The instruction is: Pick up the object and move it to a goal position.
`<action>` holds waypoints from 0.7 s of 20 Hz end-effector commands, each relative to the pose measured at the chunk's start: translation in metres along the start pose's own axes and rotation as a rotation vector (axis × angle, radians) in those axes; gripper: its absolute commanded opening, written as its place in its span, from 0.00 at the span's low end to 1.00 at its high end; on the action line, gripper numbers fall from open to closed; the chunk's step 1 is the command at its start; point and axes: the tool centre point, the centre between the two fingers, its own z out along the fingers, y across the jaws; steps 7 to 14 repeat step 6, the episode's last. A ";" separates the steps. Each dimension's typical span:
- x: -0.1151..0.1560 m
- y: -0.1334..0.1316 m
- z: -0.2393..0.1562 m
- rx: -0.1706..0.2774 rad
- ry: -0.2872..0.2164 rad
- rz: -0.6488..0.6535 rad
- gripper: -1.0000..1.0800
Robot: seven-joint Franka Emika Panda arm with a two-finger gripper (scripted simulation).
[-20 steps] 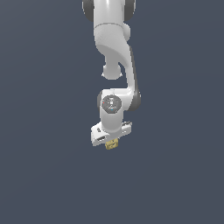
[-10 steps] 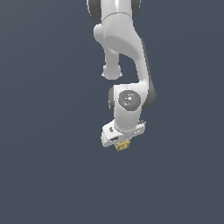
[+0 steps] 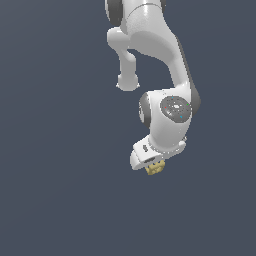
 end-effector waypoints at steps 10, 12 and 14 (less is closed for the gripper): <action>0.008 -0.006 -0.007 0.000 -0.001 0.001 0.00; 0.008 -0.006 -0.007 0.000 -0.001 0.001 0.00; 0.008 -0.006 -0.007 0.000 -0.001 0.001 0.00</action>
